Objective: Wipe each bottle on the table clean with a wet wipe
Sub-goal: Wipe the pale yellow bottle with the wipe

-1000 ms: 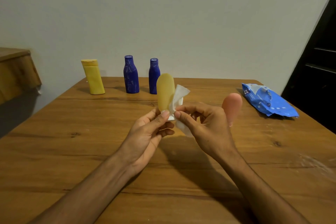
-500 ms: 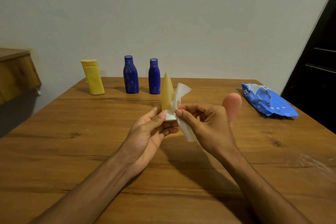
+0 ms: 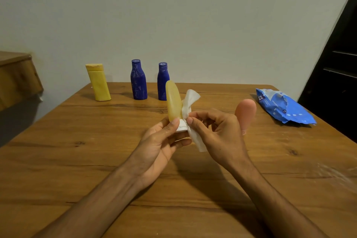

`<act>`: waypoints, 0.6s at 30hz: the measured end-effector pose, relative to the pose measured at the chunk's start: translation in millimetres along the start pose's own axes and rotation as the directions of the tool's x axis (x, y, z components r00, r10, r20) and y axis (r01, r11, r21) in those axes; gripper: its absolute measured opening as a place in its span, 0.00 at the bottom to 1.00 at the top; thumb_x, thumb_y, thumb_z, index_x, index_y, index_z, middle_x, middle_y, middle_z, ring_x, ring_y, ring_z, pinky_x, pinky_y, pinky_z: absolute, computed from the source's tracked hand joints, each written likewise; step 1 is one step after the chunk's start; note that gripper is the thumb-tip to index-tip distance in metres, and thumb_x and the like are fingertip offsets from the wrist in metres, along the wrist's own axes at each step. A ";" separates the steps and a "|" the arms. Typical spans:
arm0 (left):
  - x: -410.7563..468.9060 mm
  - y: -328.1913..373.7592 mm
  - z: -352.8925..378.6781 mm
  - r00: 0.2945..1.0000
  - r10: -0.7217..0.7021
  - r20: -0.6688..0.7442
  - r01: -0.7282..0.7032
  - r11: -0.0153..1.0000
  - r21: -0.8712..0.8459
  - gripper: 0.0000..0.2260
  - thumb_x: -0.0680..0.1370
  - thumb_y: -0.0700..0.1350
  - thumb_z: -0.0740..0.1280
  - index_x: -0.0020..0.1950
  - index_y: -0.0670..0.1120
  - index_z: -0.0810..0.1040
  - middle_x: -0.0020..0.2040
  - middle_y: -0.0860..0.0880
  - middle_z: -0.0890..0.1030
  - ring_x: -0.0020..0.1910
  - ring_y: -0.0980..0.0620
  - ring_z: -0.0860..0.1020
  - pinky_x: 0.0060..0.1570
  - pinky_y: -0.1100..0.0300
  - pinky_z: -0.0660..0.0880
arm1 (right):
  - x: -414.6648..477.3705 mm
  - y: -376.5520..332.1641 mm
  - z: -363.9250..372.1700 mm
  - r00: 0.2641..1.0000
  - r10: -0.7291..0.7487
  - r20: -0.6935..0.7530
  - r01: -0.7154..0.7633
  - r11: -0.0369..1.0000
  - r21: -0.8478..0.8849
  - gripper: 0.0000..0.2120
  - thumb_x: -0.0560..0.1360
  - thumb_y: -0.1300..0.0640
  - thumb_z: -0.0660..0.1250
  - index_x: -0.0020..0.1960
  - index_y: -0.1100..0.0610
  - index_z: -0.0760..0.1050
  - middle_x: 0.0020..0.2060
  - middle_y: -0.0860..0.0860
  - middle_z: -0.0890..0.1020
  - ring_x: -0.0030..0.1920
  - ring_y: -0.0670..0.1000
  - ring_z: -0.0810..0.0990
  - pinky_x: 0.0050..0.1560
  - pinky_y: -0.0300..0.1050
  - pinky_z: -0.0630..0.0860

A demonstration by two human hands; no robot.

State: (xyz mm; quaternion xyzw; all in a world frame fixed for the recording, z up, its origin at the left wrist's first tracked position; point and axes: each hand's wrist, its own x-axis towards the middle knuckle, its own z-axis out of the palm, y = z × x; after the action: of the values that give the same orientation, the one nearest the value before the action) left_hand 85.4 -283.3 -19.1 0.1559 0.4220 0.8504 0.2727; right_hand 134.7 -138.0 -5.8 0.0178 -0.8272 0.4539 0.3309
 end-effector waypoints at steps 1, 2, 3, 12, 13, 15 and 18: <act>0.1 0.5 -0.3 1.000 -0.002 0.001 0.002 1.000 -0.013 0.22 0.75 0.43 0.65 0.68 0.39 0.73 0.61 0.38 0.80 0.61 0.43 0.78 0.64 0.48 0.72 | -0.1 -1.1 0.0 1.000 -0.008 0.012 0.009 1.000 -0.018 0.05 0.73 0.55 0.71 0.49 0.48 0.82 0.42 0.39 0.81 0.42 0.43 0.78 0.38 0.33 0.75; 0.4 1.1 -0.6 1.000 -0.001 0.003 0.001 1.000 -0.027 0.22 0.75 0.44 0.65 0.68 0.39 0.72 0.62 0.38 0.79 0.62 0.43 0.77 0.65 0.47 0.71 | -0.3 -1.9 -0.5 1.000 -0.019 0.023 0.020 0.999 -0.046 0.05 0.73 0.55 0.71 0.49 0.49 0.82 0.42 0.38 0.81 0.42 0.42 0.77 0.39 0.33 0.74; 1.1 1.4 -1.7 1.000 0.001 0.006 -0.001 0.999 -0.041 0.22 0.76 0.44 0.66 0.69 0.39 0.72 0.63 0.37 0.79 0.64 0.42 0.77 0.66 0.46 0.71 | -0.4 -2.2 -0.9 0.999 -0.030 0.028 0.032 0.997 -0.076 0.05 0.73 0.55 0.71 0.49 0.50 0.82 0.42 0.38 0.80 0.42 0.42 0.77 0.39 0.32 0.74; 0.9 3.4 -3.0 0.999 -0.012 0.049 0.014 0.999 -0.043 0.28 0.73 0.47 0.70 0.70 0.39 0.70 0.64 0.38 0.78 0.65 0.42 0.76 0.65 0.47 0.71 | -5.7 -2.5 0.4 0.982 -0.162 -0.094 0.147 0.978 -0.149 0.07 0.72 0.57 0.71 0.50 0.52 0.82 0.44 0.42 0.81 0.44 0.39 0.77 0.41 0.32 0.75; 0.7 2.9 -3.2 0.999 -0.011 0.046 0.012 0.999 -0.038 0.26 0.74 0.47 0.69 0.70 0.39 0.70 0.64 0.38 0.78 0.64 0.43 0.77 0.65 0.46 0.71 | -5.5 -1.7 0.5 0.978 -0.179 -0.104 0.159 0.971 -0.176 0.08 0.72 0.56 0.70 0.50 0.53 0.81 0.44 0.42 0.81 0.45 0.40 0.78 0.43 0.34 0.77; 0.2 2.4 -2.6 1.000 -0.008 0.027 0.008 1.000 -0.007 0.23 0.76 0.47 0.68 0.69 0.39 0.71 0.62 0.39 0.80 0.62 0.44 0.79 0.65 0.46 0.71 | -5.0 0.6 0.0 0.971 -0.200 -0.128 0.170 0.963 -0.210 0.09 0.72 0.55 0.69 0.52 0.54 0.81 0.46 0.43 0.81 0.47 0.42 0.79 0.46 0.42 0.79; -0.5 2.8 -2.7 1.000 -0.003 -0.002 0.003 0.999 0.042 0.23 0.75 0.47 0.67 0.68 0.40 0.72 0.60 0.40 0.81 0.60 0.45 0.80 0.66 0.45 0.70 | -5.3 0.0 -1.3 0.968 -0.194 -0.161 0.167 0.971 -0.170 0.08 0.73 0.57 0.70 0.52 0.53 0.80 0.46 0.44 0.81 0.48 0.41 0.78 0.47 0.41 0.78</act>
State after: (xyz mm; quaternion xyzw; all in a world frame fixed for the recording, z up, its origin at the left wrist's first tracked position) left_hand 83.5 -286.6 -18.5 0.1601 0.4401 0.8412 0.2702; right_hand 139.5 -138.5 -8.4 0.0272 -0.8221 0.3560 0.4434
